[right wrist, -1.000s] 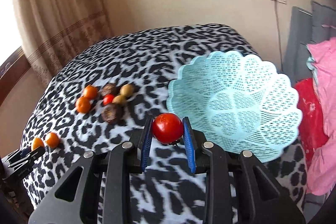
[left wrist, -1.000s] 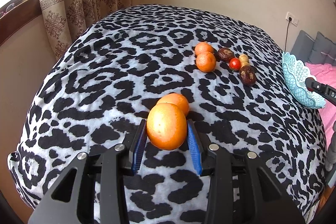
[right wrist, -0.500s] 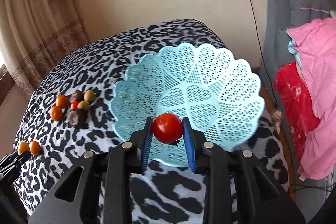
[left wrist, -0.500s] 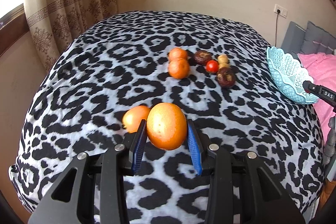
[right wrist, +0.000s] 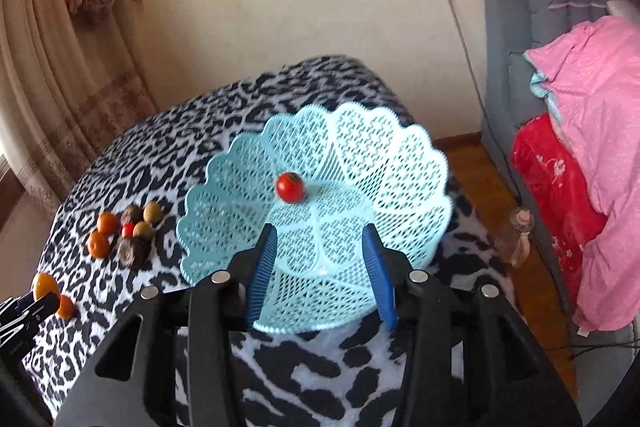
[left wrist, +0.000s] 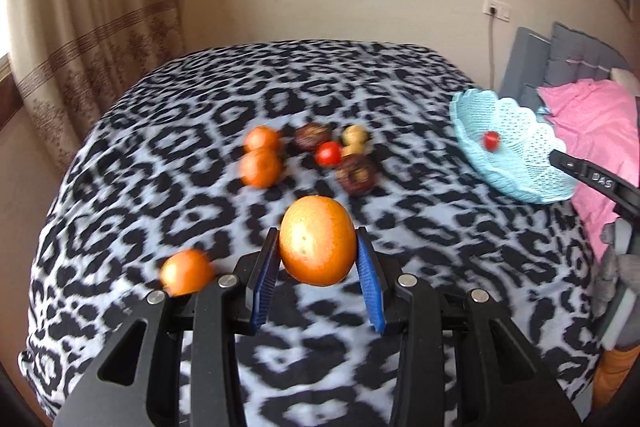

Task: Organize fruits
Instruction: 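Carry the orange into the blue basket with the left tool and release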

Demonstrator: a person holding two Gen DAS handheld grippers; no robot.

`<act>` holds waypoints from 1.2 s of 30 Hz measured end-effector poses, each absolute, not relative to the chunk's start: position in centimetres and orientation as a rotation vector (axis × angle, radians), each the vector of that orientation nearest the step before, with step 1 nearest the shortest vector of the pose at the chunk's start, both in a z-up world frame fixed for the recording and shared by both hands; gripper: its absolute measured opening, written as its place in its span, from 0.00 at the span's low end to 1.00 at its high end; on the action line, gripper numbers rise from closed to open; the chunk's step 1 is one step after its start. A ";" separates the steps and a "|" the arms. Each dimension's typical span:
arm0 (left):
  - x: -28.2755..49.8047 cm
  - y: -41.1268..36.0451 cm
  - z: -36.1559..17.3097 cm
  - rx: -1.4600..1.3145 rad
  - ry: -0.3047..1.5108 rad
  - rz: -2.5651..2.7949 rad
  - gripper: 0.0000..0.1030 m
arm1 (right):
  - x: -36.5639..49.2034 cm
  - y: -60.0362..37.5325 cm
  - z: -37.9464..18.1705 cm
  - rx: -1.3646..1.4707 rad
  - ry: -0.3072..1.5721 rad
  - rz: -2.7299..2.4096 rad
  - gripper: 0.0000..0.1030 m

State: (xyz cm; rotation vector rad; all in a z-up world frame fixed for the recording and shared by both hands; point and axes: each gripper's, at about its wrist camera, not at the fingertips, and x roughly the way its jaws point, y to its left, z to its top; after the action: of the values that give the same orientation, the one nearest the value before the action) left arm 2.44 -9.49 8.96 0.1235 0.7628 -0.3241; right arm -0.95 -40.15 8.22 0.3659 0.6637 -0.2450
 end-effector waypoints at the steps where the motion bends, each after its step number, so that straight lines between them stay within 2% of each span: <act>1: 2.5 -10.3 9.2 0.129 0.757 -0.342 0.37 | -1.2 -40.3 8.3 0.370 0.642 -0.259 0.44; 10: 3.6 -18.9 10.7 0.198 0.706 -0.489 0.37 | -2.7 -42.0 7.7 0.392 0.539 -0.377 0.45; 17: 5.1 -24.1 9.9 0.190 0.762 -0.594 0.37 | -3.7 -43.7 7.2 0.443 0.499 -0.434 0.45; 19: 5.3 -25.4 9.7 0.194 0.767 -0.612 0.37 | -3.5 -43.9 7.0 0.455 0.509 -0.431 0.46; 21: 5.6 -26.4 9.5 0.198 0.778 -0.617 0.37 | -3.6 -44.2 6.9 0.466 0.506 -0.434 0.52; 26: 6.3 -28.2 8.6 0.200 0.820 -0.639 0.37 | -3.7 -44.3 6.8 0.472 0.500 -0.437 0.52; 28: 6.4 -28.3 8.6 0.193 0.821 -0.635 0.44 | -3.6 -44.2 6.8 0.474 0.504 -0.435 0.52; 29: 6.5 -28.2 8.7 0.181 0.820 -0.631 0.61 | -3.6 -44.3 6.7 0.475 0.504 -0.436 0.53; 30: 6.7 -28.1 8.9 0.162 0.814 -0.621 0.79 | -3.6 -44.3 6.7 0.480 0.504 -0.438 0.58; 31: 6.7 -27.8 9.0 0.147 0.808 -0.611 0.84 | -3.7 -44.4 6.6 0.484 0.501 -0.440 0.60; 36: 7.3 -26.4 9.1 0.114 0.808 -0.568 0.85 | -3.7 -44.5 6.6 0.488 0.494 -0.445 0.61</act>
State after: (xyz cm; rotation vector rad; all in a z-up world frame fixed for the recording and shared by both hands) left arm 7.29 -26.37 9.11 0.1135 0.8083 -0.5683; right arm -3.75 -44.47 6.63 0.4882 0.4937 -0.4452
